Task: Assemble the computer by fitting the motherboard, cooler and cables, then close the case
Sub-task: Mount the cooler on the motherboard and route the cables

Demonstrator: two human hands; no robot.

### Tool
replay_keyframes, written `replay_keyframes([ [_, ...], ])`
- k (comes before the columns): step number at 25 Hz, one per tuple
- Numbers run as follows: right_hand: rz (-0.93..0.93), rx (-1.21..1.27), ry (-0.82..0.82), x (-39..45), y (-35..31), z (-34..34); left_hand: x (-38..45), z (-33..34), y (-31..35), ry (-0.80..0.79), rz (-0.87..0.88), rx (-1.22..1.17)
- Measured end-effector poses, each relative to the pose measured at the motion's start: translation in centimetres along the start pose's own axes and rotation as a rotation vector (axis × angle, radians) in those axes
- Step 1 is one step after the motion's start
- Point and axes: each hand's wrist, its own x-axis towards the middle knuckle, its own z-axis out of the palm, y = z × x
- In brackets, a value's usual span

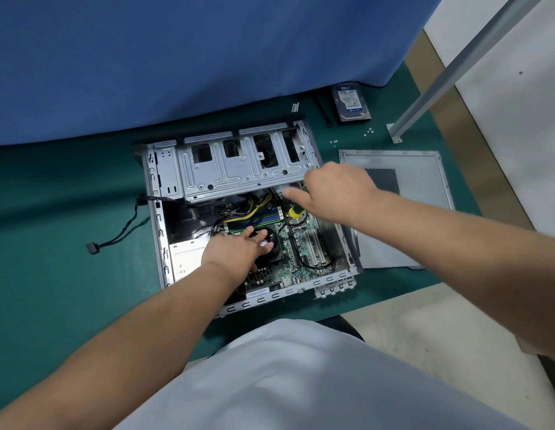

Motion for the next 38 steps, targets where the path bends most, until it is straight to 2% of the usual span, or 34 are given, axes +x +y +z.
replay_keyframes([
  [2,-0.280,0.056,-0.149,-0.2,1.4,-1.4,0.0,0.0,0.0,0.001,0.000,-0.003],
  [4,-0.506,-0.002,-0.230,-0.4,2.3,-2.4,0.0,0.0,-0.1,-0.001,0.000,-0.007],
  [7,-0.621,-0.127,-0.209,-0.6,2.1,-2.6,0.0,0.0,-0.1,0.004,-0.001,-0.005],
  [11,-0.544,-0.033,-0.091,-0.2,1.1,-2.5,0.2,0.1,-0.2,0.013,0.016,-0.005],
  [13,-0.361,0.016,-0.054,-0.1,0.3,-2.2,0.3,0.2,-0.2,0.012,0.018,-0.012],
  [15,-0.100,0.021,-0.022,-0.1,-0.5,-1.2,0.4,0.4,-0.3,0.012,0.021,-0.016],
  [17,0.019,0.037,0.006,-0.1,-0.9,-0.6,0.5,0.5,-0.4,0.014,0.028,-0.020],
  [21,-0.150,0.180,-0.114,0.0,-0.7,-1.2,0.4,0.4,-0.3,0.006,0.036,-0.018],
  [23,-0.231,0.151,-0.184,0.3,-0.4,-1.6,0.4,0.5,-0.3,0.013,0.031,-0.002],
  [28,-0.274,0.176,-0.145,0.4,0.4,-1.5,0.6,0.8,-0.3,0.016,0.022,0.017],
  [38,-0.464,-0.022,-0.150,0.0,0.8,-1.7,0.3,0.5,-0.2,0.012,0.023,0.015],
])
